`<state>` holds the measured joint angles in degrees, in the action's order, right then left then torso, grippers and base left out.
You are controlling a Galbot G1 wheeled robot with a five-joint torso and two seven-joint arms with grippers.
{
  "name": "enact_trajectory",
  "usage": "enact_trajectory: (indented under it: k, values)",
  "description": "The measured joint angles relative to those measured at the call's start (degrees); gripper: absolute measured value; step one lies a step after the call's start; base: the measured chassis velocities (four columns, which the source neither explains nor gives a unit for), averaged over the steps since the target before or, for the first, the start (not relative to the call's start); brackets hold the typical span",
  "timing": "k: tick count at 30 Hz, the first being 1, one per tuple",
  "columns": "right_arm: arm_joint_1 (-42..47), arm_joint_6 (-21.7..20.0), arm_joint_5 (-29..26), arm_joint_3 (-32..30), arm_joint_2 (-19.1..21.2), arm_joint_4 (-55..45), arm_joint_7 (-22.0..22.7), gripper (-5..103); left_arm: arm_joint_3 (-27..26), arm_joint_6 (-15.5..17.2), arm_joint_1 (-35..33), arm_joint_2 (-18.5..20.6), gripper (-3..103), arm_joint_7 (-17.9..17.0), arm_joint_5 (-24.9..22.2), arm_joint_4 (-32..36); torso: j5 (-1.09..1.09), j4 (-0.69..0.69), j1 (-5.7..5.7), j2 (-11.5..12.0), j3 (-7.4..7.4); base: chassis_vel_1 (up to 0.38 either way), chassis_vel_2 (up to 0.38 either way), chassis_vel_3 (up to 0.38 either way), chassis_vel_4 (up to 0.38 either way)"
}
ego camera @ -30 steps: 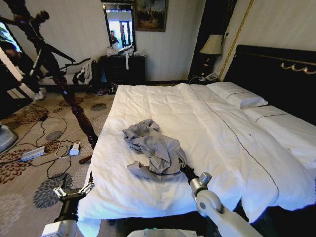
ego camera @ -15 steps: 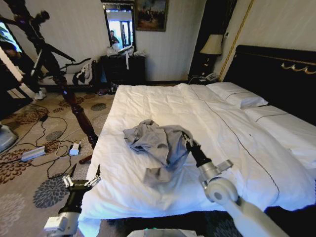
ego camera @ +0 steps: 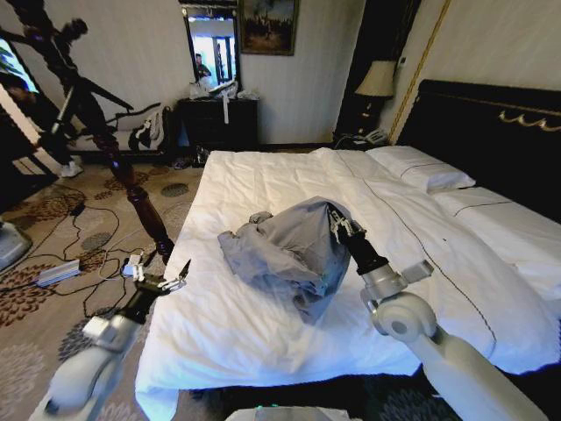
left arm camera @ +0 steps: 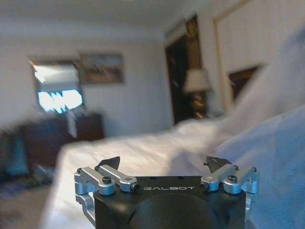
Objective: Pick up the clothes from the bed and hang them on the clothes hanger.
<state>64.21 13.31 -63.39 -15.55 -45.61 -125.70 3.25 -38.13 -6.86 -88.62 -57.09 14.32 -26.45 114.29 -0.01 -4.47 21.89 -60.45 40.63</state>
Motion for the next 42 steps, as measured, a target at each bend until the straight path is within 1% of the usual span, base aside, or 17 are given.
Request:
enact_trajectory:
  k: [10, 11, 12, 13, 14, 17, 21, 24, 27, 29, 30, 32, 35, 38, 39, 40, 42]
  values:
    - [-1.46, -1.47, 1.65, 1.58, -1.59, 3.32, 2.10, 0, 13.86, -3.82, 3.18, -5.14, 100, 0.43, 11.66, -10.20, 0.00, 0.00, 0.00, 0.00, -0.01, 0.000, 0.000, 0.000, 0.000]
    - [-1.44, -3.42, 3.10, 1.85, -1.67, 4.04, 5.28, 0, 14.10, -4.18, 2.99, -5.64, 100, 0.43, 12.78, -10.65, -0.01, 0.00, -0.01, 0.00, -0.02, 0.000, 0.000, 0.000, 0.000]
    - [-1.45, -9.11, 6.05, 2.69, -1.90, 6.39, 14.25, 0, 14.04, -4.78, 2.22, -6.41, 100, 0.41, 14.32, -11.17, 0.00, 0.01, -0.01, 0.00, -0.01, 0.000, 0.000, 0.000, 0.000]
    - [-1.45, -9.11, 6.05, 2.69, -1.90, 6.39, 14.25, 0, 14.04, -4.78, 2.22, -6.41, 100, 0.41, 14.32, -11.17, 0.00, 0.01, -0.01, 0.00, -0.01, 0.000, 0.000, 0.000, 0.000]
    - [-1.67, -13.04, 7.02, 3.31, -2.22, 8.43, 20.19, -3, 13.63, -5.08, 1.55, -6.72, 100, 0.33, 14.67, -11.16, 0.00, 0.00, -0.01, 0.00, -0.01, 0.000, 0.000, 0.000, 0.000]
    - [-4.74, -22.83, 5.44, 4.98, -4.58, 17.63, 37.64, 13, 10.83, -5.98, -1.11, -7.33, 100, 0.04, 14.90, -9.53, 0.03, -0.01, -0.01, 0.00, -0.01, 0.000, 0.000, 0.000, 0.000]
    - [-7.33, -22.02, 9.17, 5.71, -7.28, 26.66, 44.37, 24, 8.20, -6.80, -4.09, -7.80, 100, -0.21, 14.66, -7.15, 0.04, 0.05, -0.01, 0.00, -0.01, 0.000, 0.000, 0.000, 0.000]
    - [-6.77, -17.36, 13.41, 4.35, -7.54, 29.23, 41.46, 29, 6.80, -7.55, -6.07, -8.20, 100, -0.22, 14.68, -5.90, 0.04, 0.01, -0.01, 0.00, -0.01, 0.000, 0.000, 0.000, 0.000]
    - [-1.67, -8.02, 12.32, 1.36, -5.56, 24.05, 30.47, 45, 5.37, -8.63, -8.29, -9.18, 100, -0.16, 15.79, -4.98, 0.00, 0.00, -0.01, 0.00, -0.02, 0.000, 0.000, 0.000, 0.000]
    - [3.43, -0.92, 11.32, -0.25, -3.88, 19.78, 19.07, 56, 4.88, -9.03, -9.24, -9.87, 100, -0.15, 16.55, -4.60, -0.03, 0.00, -0.02, 0.00, -0.02, 0.000, 0.000, 0.000, 0.000]
    - [3.43, -0.92, 11.32, -0.25, -3.88, 19.78, 19.07, 56, 4.88, -9.03, -9.24, -9.87, 100, -0.15, 16.55, -4.60, -0.03, 0.00, -0.02, 0.00, -0.02, 0.000, 0.000, 0.000, 0.000]
    - [7.77, 6.80, 13.50, -1.36, -2.70, 17.40, 5.84, 61, 4.64, -9.28, -9.90, -10.77, 100, -0.12, 17.26, -4.22, -0.01, -0.04, -0.03, -0.01, -0.03, 0.000, 0.000, 0.000, 0.000]
    - [9.61, 9.06, 19.00, -1.78, -2.57, 17.17, 2.11, 72, 4.54, -9.46, -10.41, -11.67, 100, -0.11, 18.06, -3.90, 0.00, -0.01, -0.03, -0.01, -0.02, 0.000, 0.000, 0.000, 0.000]
    - [10.71, -1.64, 26.69, -2.64, -2.65, 17.18, 18.86, 83, 4.25, -9.90, -11.80, -12.72, 100, -0.08, 19.21, -3.03, 0.01, 0.02, -0.02, -0.01, -0.02, 0.000, 0.000, 0.000, 0.000]
    - [10.89, -7.03, 23.38, -3.17, -2.56, 16.61, 26.20, 88, 4.00, -10.16, -12.39, -12.93, 100, -0.02, 19.59, -2.77, 0.02, -0.01, -0.03, -0.01, -0.02, 0.000, 0.000, 0.000, 0.000]
    - [10.89, -7.03, 23.38, -3.17, -2.56, 16.61, 26.20, 88, 4.00, -10.16, -12.39, -12.93, 100, -0.02, 19.59, -2.77, 0.02, -0.01, -0.03, -0.01, -0.02, 0.000, 0.000, 0.000, 0.000]
    - [11.33, -13.08, 10.70, -5.48, -2.47, 13.61, 36.23, 97, 3.35, -10.78, -13.47, -13.26, 100, 0.02, 20.22, -2.44, 0.03, -0.01, -0.03, -0.01, -0.02, 0.000, 0.000, 0.000, 0.000]
